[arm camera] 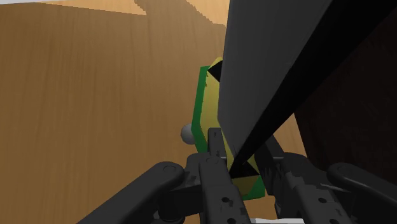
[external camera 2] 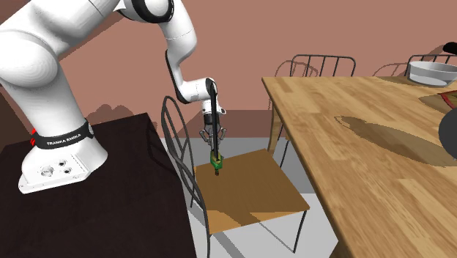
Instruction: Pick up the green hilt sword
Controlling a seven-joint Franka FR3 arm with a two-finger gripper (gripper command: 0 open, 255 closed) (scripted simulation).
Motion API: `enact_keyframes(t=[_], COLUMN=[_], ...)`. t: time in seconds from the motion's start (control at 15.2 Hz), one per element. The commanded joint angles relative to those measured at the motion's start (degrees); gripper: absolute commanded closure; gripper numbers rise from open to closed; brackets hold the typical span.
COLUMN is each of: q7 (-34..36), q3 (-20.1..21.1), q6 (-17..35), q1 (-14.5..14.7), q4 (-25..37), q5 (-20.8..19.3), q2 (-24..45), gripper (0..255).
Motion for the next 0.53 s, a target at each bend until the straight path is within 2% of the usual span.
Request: enact_keyframes(t=[0.0, 0.26, 0.46], q7=[0.0, 0.0, -0.4], q3=[0.0, 0.0, 0.2], q6=[0.0, 0.0, -0.6], q1=[0.0, 0.0, -0.1], q4=[0.0, 0.1, -1.6], q5=[0.0, 0.0, 0.2], q2=[0.0, 0.1, -2.3], gripper=[255, 255, 255])
